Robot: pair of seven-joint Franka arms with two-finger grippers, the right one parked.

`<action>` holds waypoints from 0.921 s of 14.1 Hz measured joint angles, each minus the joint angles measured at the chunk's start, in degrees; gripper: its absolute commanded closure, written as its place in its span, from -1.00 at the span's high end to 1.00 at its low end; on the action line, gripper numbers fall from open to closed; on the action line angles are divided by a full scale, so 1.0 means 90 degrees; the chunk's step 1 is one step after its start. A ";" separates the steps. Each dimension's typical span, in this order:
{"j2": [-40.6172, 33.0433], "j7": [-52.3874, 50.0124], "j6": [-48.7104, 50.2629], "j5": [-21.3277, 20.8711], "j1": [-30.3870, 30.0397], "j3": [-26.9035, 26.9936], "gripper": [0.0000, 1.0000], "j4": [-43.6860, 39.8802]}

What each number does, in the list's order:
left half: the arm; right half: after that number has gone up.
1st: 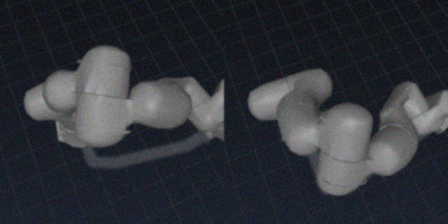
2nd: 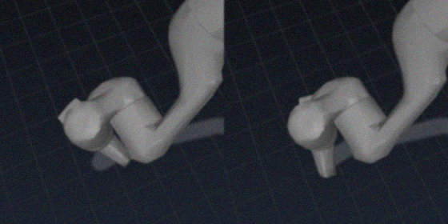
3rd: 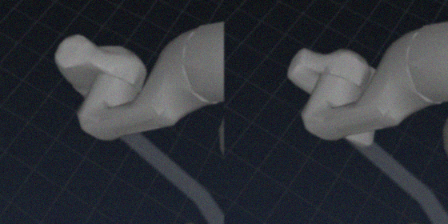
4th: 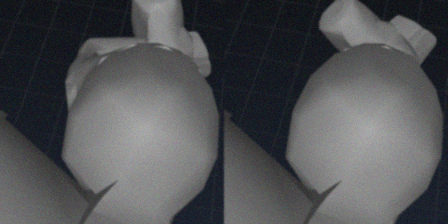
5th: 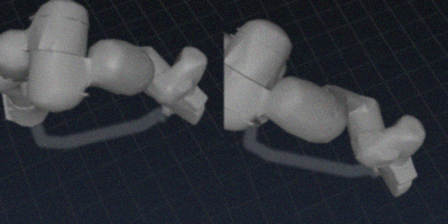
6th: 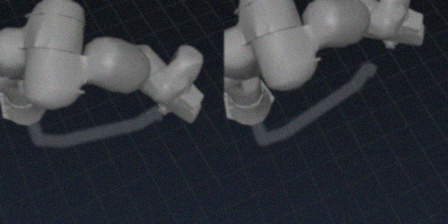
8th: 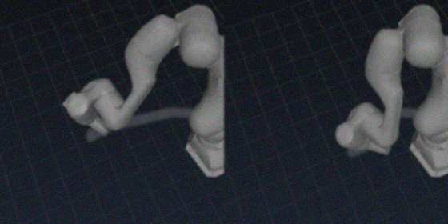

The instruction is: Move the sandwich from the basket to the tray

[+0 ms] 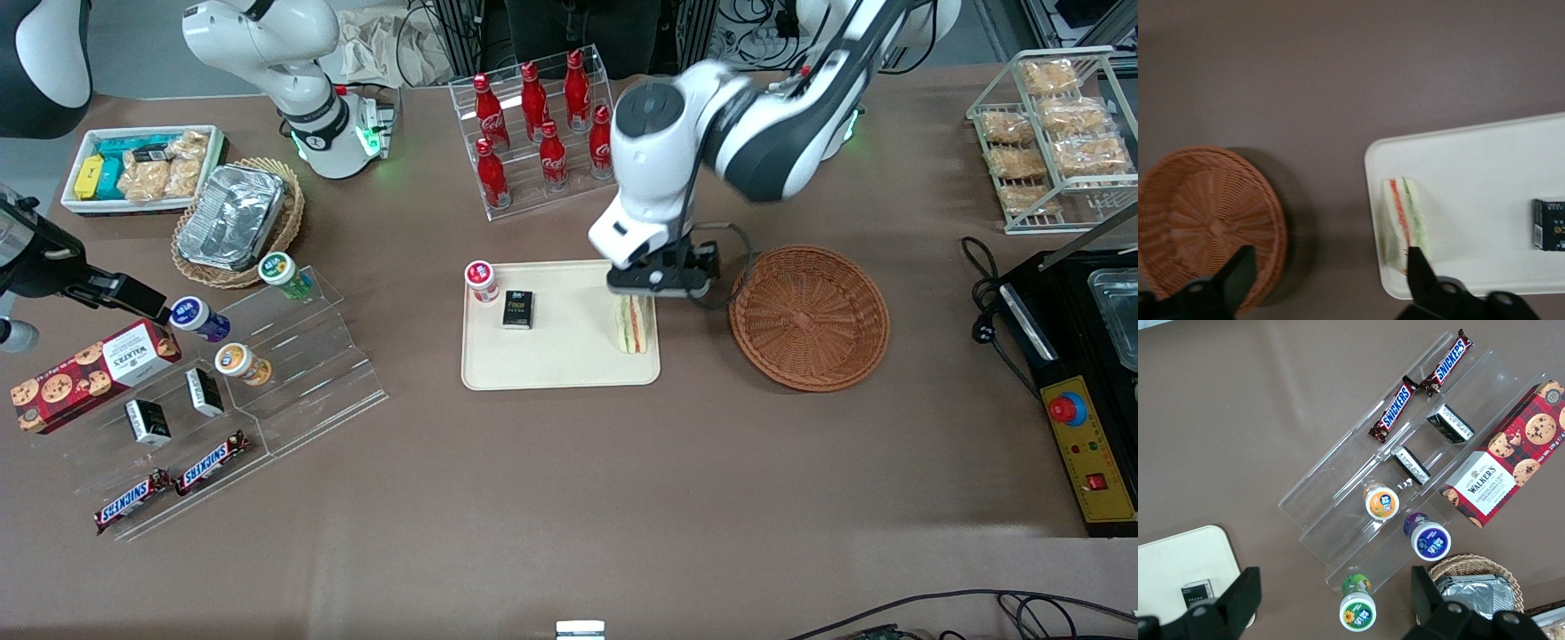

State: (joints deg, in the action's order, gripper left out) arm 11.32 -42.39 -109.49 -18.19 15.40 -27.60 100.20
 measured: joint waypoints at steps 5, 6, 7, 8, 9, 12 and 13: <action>-0.1098 0.1819 0.0453 0.1135 -0.0037 0.1536 1.00 -0.0009; -0.1285 0.2191 0.0697 0.1240 -0.0043 0.1879 1.00 -0.0006; -0.1431 0.2576 0.0893 0.1337 -0.0051 0.2210 1.00 0.0020; -0.1544 0.2961 0.0987 0.1486 -0.0089 0.2537 1.00 0.0079; -0.1619 0.3334 0.0999 0.1648 -0.0252 0.2783 1.00 0.0147; -0.1777 0.4292 0.1004 0.1911 -0.0959 0.2979 1.00 0.0237; -0.1846 0.4482 0.1016 0.1931 -0.1096 0.2980 1.00 0.0268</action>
State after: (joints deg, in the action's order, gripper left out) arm -5.29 -2.05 -100.35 -0.81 5.53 -0.78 102.61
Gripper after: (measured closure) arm 0.000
